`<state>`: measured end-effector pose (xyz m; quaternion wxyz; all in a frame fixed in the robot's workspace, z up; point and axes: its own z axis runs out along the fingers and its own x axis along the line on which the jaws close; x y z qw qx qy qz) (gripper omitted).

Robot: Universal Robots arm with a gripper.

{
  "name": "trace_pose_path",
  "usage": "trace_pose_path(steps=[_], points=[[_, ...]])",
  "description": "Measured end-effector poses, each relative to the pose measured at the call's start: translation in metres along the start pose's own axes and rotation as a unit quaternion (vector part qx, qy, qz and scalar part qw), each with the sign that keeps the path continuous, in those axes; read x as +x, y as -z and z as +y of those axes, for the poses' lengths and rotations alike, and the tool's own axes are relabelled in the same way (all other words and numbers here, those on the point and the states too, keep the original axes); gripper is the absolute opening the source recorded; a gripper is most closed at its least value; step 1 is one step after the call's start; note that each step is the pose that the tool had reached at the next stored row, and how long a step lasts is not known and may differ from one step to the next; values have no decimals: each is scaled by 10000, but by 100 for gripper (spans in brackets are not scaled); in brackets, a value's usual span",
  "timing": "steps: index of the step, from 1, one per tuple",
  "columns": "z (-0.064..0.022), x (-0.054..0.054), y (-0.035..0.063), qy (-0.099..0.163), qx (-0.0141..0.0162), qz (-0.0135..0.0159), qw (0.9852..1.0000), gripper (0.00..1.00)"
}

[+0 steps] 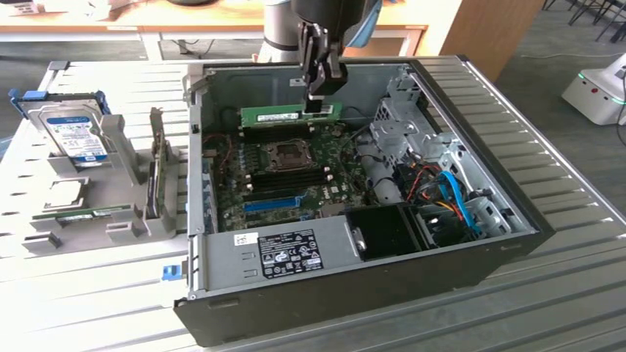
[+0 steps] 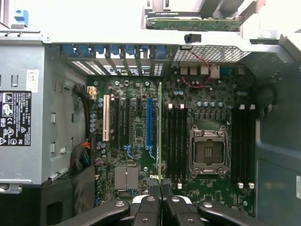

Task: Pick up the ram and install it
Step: 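Pick up the ram and move it above insertion slot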

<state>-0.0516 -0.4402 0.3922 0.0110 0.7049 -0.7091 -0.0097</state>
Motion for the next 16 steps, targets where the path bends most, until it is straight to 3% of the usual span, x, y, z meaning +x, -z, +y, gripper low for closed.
trace_pose_path(steps=[16], points=[[1,-140,-6,0,0,-11,10000,12]])
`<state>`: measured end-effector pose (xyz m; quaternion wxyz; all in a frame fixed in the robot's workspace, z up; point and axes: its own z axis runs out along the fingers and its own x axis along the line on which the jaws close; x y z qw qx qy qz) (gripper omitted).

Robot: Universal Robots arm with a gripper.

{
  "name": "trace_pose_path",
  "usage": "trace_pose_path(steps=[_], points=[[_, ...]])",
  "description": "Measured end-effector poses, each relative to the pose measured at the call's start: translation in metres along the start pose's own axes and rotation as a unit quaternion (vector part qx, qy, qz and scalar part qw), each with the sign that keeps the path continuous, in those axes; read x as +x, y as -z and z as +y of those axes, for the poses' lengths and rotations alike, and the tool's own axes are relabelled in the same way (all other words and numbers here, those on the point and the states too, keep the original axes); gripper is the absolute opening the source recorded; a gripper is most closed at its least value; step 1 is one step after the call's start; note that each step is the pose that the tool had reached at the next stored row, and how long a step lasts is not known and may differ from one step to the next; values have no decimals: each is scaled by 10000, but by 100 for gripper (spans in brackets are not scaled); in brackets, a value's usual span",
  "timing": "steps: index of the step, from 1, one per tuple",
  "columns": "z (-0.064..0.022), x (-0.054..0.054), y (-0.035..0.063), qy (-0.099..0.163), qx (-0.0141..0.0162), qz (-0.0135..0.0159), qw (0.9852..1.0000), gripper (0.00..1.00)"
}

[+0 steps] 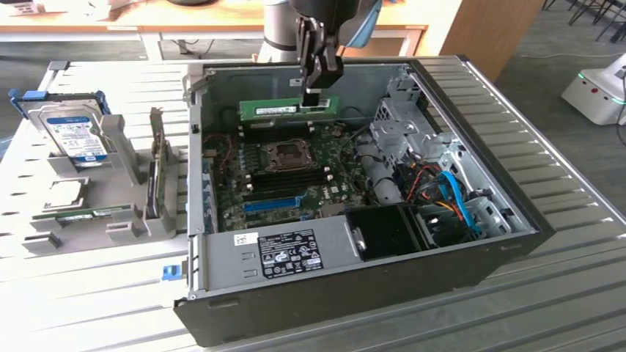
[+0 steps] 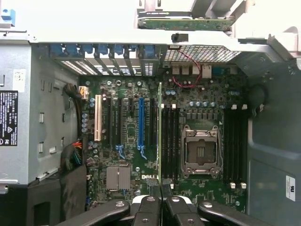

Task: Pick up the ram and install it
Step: 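Pick up the ram and move it above insertion slot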

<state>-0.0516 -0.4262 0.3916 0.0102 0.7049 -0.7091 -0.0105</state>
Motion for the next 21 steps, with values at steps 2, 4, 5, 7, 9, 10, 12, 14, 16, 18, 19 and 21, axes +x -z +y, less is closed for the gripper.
trace_pose_path(steps=[2,4,5,7,9,10,12,14,16,18,19,21], points=[[0,-14,-1,0,0,-1,10000,12],[0,-31,-1,0,0,-2,10000,12],[0,-38,-1,0,0,-2,10000,12],[0,-39,-1,1,0,-3,10000,12],[0,-39,-1,1,0,-3,10000,12],[0,-39,-1,0,0,-3,10000,12],[0,-40,-5,0,0,-4,10000,12],[-1,-40,-20,0,0,-3,10000,12],[-1,-40,-47,0,0,-4,10000,12],[-2,-40,-79,0,0,-4,10000,12],[-3,-40,-96,0,0,-4,10000,12],[-3,-40,-127,0,0,-6,10000,12]])
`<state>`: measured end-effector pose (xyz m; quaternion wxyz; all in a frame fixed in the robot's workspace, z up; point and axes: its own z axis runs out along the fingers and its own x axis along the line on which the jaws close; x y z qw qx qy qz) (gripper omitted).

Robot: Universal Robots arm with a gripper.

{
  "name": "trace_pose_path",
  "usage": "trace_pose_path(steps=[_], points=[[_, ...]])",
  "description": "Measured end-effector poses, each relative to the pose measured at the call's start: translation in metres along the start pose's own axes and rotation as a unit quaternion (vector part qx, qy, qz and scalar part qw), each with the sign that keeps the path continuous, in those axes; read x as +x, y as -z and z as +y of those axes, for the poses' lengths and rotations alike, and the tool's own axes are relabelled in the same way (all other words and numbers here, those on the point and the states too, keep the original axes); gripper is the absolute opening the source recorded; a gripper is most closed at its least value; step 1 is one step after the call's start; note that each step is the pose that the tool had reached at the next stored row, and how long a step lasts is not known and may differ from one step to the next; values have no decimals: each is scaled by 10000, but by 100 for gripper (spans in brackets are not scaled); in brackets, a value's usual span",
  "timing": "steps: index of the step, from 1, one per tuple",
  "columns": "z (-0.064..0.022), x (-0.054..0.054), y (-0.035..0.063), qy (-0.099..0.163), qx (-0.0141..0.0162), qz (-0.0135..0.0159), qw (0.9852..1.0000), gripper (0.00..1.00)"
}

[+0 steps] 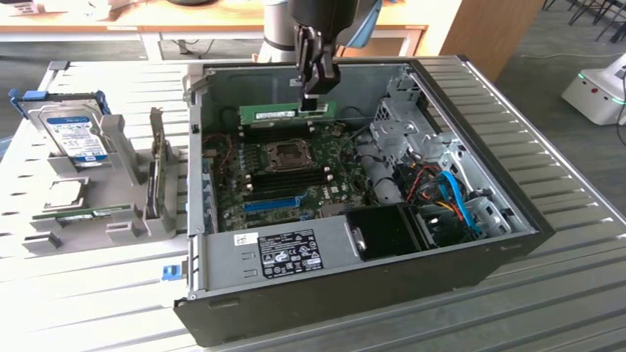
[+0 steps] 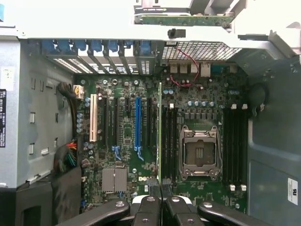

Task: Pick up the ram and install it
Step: 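Pick up the ram and move it above insertion slot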

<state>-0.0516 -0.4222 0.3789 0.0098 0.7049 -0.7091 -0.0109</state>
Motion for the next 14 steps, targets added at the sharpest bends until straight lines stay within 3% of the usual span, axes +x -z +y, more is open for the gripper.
trace_pose_path(steps=[6,14], points=[[-2,0,-79,0,0,-4,10000,12],[-39,0,-85,1,0,-9,10000,12]])
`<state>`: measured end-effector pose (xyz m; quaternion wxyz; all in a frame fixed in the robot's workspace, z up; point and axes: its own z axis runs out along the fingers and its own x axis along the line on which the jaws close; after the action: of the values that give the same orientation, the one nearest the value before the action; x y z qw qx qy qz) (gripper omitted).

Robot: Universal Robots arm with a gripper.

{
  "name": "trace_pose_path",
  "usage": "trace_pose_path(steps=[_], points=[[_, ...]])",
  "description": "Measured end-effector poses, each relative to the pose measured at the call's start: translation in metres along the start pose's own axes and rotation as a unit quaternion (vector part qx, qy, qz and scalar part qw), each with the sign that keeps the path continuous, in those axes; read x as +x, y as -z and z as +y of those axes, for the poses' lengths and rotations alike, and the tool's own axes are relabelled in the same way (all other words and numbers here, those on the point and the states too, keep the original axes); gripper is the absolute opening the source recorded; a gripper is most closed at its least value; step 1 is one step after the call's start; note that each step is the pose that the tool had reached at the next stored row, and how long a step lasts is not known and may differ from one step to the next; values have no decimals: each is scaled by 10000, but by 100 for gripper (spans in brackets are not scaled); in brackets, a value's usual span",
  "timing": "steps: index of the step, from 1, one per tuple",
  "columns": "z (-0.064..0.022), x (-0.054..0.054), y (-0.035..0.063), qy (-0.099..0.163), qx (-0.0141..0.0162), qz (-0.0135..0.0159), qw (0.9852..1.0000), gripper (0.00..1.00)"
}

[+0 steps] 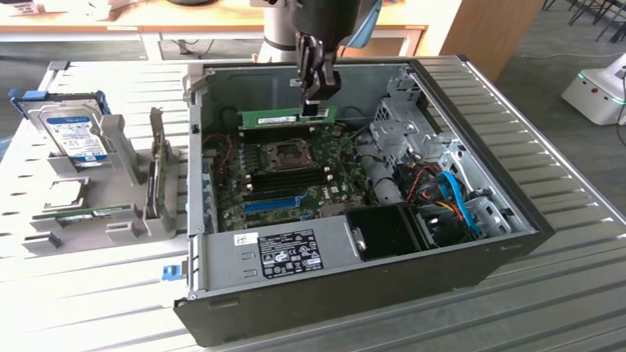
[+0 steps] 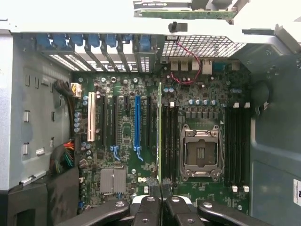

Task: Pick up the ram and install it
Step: 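Pick up the ram and move it above insertion slot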

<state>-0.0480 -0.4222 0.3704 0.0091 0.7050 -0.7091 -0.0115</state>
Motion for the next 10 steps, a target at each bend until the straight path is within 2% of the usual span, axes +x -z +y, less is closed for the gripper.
trace_pose_path(steps=[5,10], points=[[-61,0,-2,0,-1,-3,10000,12],[-62,-1,-2,0,-1,-3,10000,12]])
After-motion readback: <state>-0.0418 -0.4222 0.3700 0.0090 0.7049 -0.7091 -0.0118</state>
